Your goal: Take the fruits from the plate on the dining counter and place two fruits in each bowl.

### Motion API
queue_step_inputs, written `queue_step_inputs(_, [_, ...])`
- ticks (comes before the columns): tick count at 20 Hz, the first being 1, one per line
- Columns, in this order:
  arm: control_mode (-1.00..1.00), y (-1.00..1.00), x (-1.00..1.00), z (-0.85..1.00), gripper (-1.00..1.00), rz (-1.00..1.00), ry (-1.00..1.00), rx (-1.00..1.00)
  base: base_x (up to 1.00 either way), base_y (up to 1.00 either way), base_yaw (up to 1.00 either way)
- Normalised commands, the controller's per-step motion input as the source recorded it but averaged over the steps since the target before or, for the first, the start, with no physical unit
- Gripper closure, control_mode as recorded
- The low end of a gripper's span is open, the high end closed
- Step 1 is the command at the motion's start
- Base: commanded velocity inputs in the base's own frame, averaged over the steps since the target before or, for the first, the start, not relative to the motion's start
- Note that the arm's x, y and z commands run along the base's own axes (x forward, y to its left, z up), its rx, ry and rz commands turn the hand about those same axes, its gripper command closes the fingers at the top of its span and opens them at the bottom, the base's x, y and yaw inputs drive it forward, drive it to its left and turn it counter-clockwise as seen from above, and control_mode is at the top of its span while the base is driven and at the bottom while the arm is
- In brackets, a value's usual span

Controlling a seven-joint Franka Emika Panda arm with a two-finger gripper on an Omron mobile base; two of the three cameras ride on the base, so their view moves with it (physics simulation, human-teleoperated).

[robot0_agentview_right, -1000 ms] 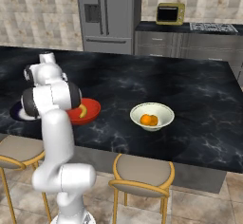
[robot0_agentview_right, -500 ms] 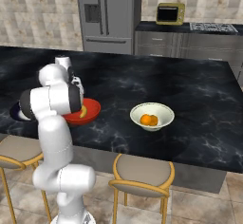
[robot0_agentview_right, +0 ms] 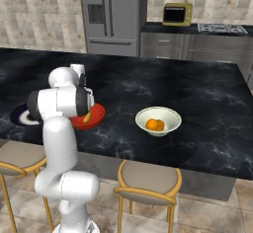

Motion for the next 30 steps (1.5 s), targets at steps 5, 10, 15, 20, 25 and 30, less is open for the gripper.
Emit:
queue_step_inputs(5, [-1.0, 0.0, 0.29, -0.25, 1.0, 0.0, 0.23, 0.0, 0.0, 0.0, 0.0])
queue_step_inputs(10, [-1.0, 0.09, 0.32, -0.17, 1.0, 0.0, 0.21, 0.0, 0.0, 0.0, 0.0])
queue_step_inputs(15, [-1.0, 0.09, 0.25, -0.16, 1.0, 0.0, 0.17, 0.0, 0.0, 0.0, 0.0])
queue_step_inputs(20, [-1.0, 0.08, 0.12, -0.21, -1.0, 0.0, 0.12, -0.01, 0.0, 0.0, 0.0])
queue_step_inputs(25, [-1.0, 0.0, -0.13, 0.01, -1.0, 0.0, 0.04, 0.0, 0.0, 0.0, 0.0])
queue_step_inputs(30, [-1.0, 0.0, -0.27, 0.13, -1.0, 0.0, 0.0, 0.0, 0.0, 0.0, 0.0])
